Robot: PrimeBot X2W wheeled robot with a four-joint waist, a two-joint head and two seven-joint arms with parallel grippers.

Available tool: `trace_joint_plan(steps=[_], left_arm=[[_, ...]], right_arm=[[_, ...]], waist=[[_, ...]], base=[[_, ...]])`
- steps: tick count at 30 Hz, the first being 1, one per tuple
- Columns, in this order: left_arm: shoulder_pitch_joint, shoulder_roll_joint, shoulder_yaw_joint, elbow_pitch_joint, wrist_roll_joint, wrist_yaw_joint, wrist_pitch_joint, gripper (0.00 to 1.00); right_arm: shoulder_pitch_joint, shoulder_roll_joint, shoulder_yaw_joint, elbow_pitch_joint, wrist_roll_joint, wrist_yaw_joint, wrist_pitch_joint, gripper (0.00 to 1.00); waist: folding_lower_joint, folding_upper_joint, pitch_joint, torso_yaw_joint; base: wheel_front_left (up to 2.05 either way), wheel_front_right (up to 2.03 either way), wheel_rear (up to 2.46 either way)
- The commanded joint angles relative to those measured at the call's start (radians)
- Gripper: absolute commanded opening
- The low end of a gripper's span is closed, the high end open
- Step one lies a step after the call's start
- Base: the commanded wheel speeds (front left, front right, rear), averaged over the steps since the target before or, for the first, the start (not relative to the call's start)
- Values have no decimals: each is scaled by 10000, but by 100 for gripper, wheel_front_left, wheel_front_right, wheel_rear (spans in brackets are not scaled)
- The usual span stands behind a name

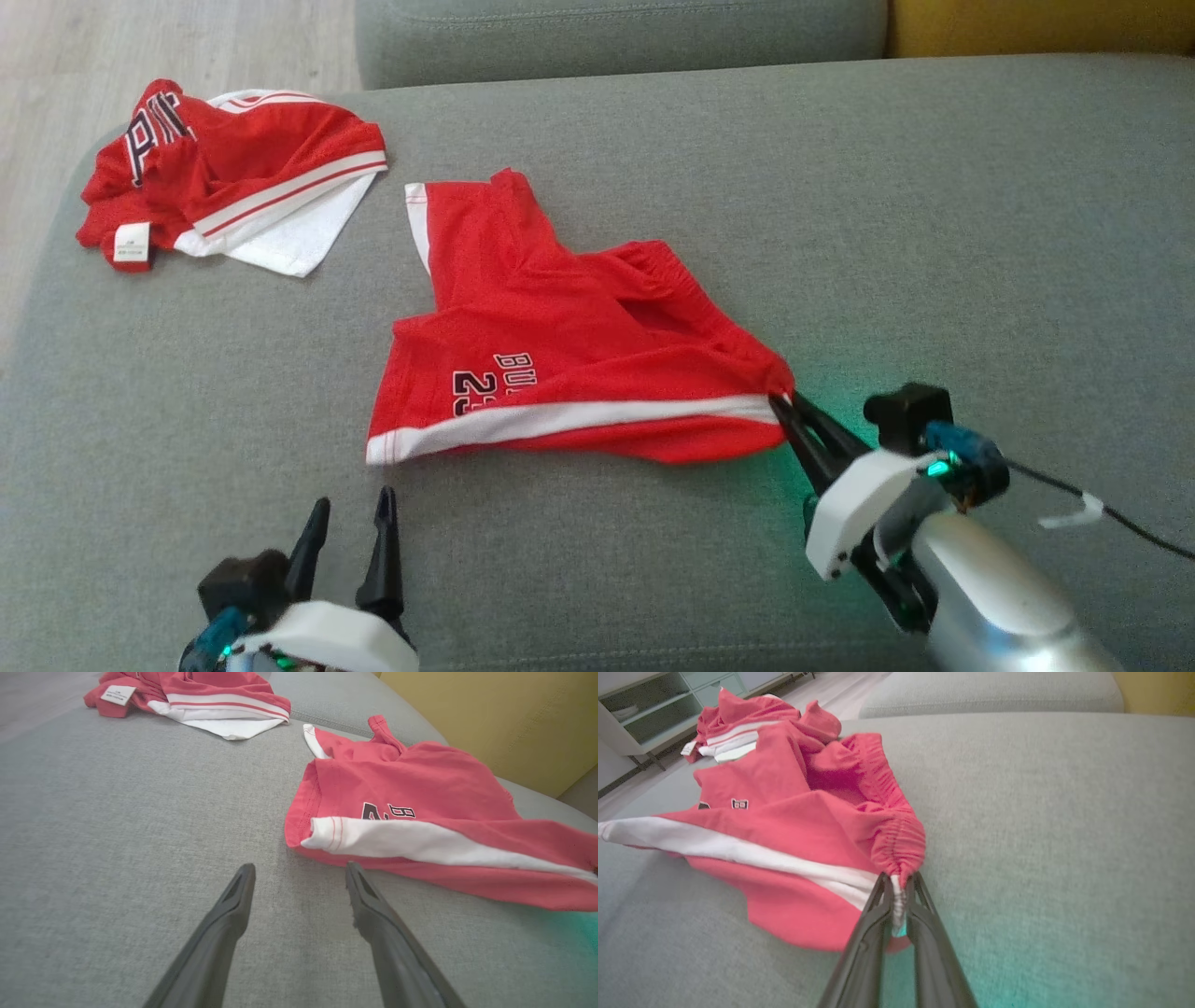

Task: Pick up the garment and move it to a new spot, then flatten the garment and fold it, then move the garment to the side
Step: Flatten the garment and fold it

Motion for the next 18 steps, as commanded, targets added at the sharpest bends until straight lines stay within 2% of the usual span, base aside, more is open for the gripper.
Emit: trace_joint_plan(steps=[1, 8, 14, 18], left_arm=[[-565, 1, 205, -232, -150, -33, -124, 100], [-900, 1, -143, 114, -456, -245, -117, 100], [-942, 44, -488, 514, -478, -463, 357, 100], [-1004, 74, -558, 631, -501, -461, 430, 100]], right_arm=[[105, -24, 15, -201, -164, 75, -127, 0], [480, 92, -223, -146, -652, 75, -128, 0], [553, 218, -380, -231, -818, 75, -62, 0], [559, 284, -527, -265, -917, 75, -55, 0]], waist=[[0, 0, 33, -28], [0, 0, 141, -131], [0, 0, 234, -190], [0, 0, 303, -167]], base=[[0, 0, 0], [0, 0, 0], [0, 0, 0], [0, 0, 0]])
